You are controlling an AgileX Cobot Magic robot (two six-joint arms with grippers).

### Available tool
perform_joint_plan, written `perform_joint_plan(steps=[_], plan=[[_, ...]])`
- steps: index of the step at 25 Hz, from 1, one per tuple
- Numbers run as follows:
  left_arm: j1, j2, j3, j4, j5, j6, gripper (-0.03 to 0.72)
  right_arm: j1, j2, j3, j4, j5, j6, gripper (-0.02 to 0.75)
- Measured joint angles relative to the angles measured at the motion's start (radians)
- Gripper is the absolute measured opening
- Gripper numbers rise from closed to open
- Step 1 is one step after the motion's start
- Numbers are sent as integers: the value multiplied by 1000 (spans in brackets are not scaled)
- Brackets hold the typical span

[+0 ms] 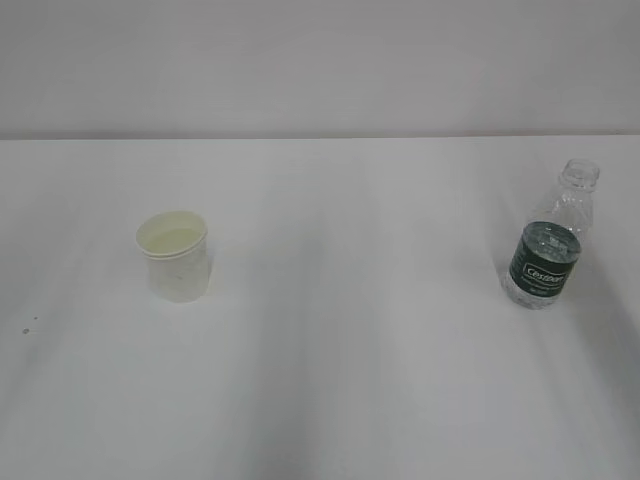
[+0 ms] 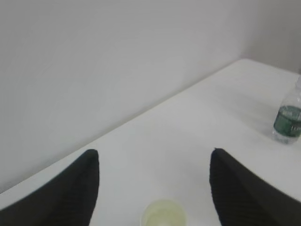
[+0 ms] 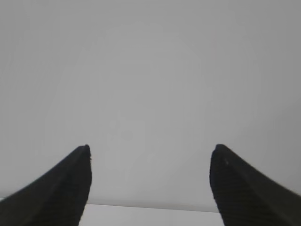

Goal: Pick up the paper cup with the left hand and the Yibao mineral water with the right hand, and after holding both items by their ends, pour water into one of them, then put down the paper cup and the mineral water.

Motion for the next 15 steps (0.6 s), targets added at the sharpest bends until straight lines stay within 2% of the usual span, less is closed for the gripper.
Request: perform_joint_plan(steps=[5, 15], plan=[[0, 0, 2, 107, 17, 36, 520, 0, -8, 0, 0, 5, 0, 592], [0, 0, 2, 62, 25, 42, 520, 0, -20, 0, 0, 6, 0, 592]])
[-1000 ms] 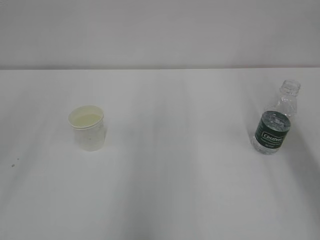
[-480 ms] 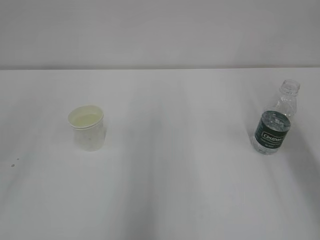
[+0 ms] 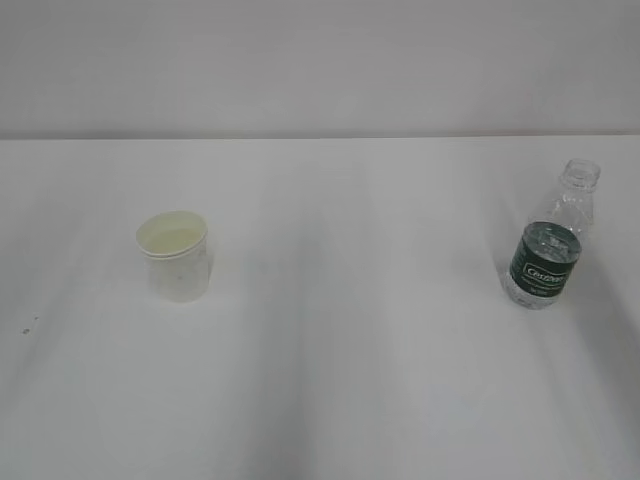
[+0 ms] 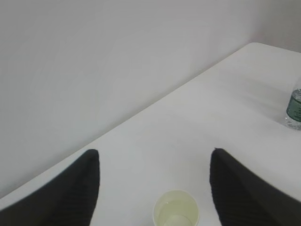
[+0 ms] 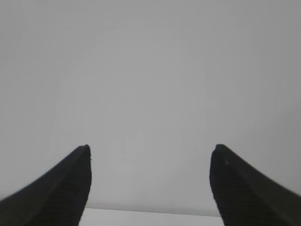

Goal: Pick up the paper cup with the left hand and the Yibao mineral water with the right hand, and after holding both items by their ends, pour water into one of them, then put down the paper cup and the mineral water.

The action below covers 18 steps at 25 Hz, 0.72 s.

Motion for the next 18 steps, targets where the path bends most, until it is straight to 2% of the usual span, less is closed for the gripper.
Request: perform_joint_plan(steps=[6, 12, 18], plan=[[0, 0, 0, -23, 20, 0, 520, 0, -4, 0, 0, 23, 0, 592], [0, 36, 0, -175, 167, 0, 520, 0, -6, 0, 0, 32, 0, 592], [0, 146, 0, -261, 236, 0, 521, 0, -6, 0, 0, 32, 0, 592]])
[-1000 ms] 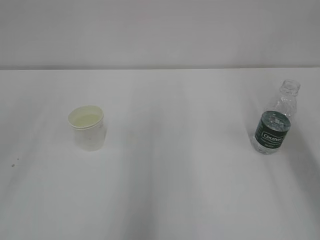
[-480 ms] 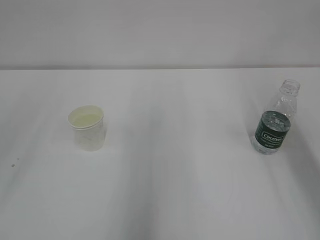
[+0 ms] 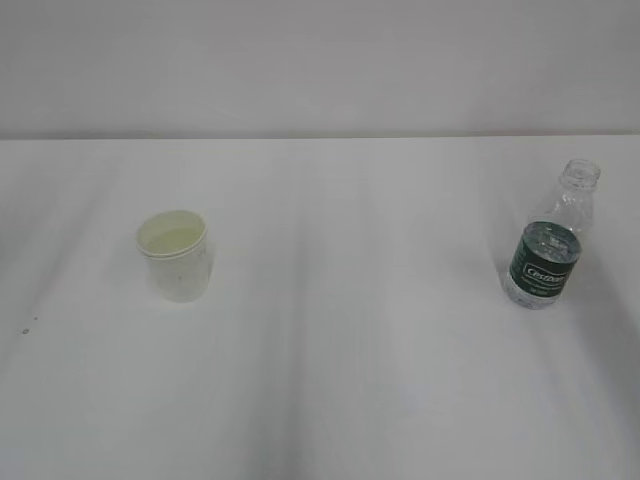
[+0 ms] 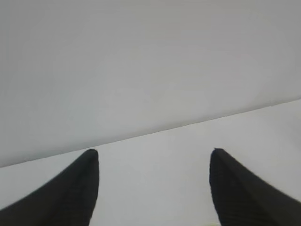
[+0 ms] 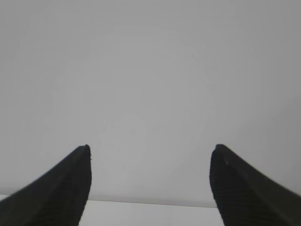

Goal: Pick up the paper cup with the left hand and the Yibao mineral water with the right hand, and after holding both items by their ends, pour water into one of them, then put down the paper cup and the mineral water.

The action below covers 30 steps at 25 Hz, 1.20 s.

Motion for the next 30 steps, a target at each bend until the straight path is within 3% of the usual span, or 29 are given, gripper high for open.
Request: perform_joint_plan(steps=[9, 20, 30], plan=[[0, 149, -9, -208, -1, 169, 522, 0, 0, 0, 0, 3, 0, 592], [-9, 304, -102, -223, -63, 301, 522, 0, 0, 0, 0, 5, 0, 592], [-102, 426, -220, -225, -12, 364, 519, 0, 0, 0, -4, 5, 0, 592]])
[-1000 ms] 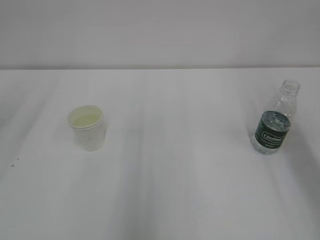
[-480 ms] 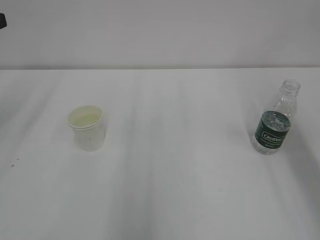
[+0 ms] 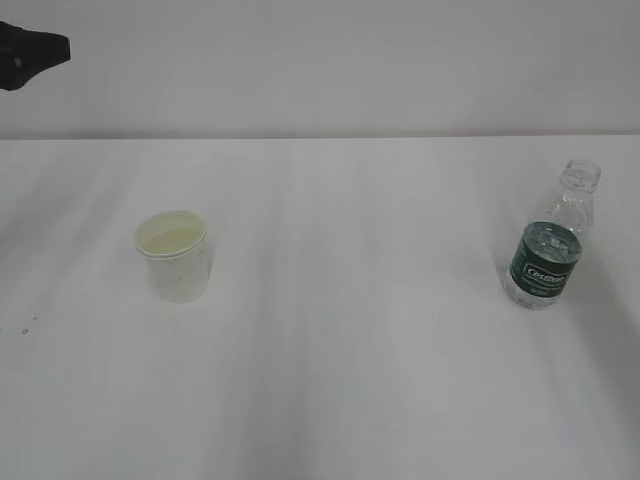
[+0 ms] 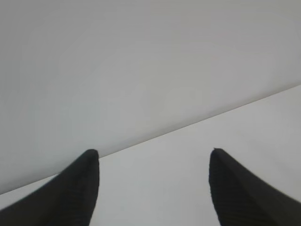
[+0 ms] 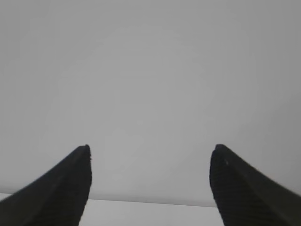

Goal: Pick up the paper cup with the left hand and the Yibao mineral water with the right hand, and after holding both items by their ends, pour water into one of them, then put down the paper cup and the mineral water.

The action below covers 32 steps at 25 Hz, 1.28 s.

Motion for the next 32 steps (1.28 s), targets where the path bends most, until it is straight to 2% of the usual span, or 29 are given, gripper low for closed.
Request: perform_joint_plan(steps=[3, 6, 12, 14, 18, 25, 32], plan=[[-26, 29, -29, -11, 31, 0, 520, 0, 0, 0, -18, 0, 0, 592], [-41, 44, -54, -67, 49, 32, 523, 0, 0, 0, -32, 0, 0, 592], [-43, 78, -87, -338, 40, 293, 532, 0, 0, 0, -34, 0, -2, 592], [-43, 82, -88, -379, 41, 357, 532, 0, 0, 0, -34, 0, -2, 592], [-43, 98, -88, -390, 41, 460, 532, 0, 0, 0, -36, 0, -2, 592], [-45, 136, -118, -397, 69, 491, 533, 0, 0, 0, -36, 0, -2, 592], [-114, 149, -206, -384, 283, 490, 534, 0, 0, 0, -40, 0, -2, 592]])
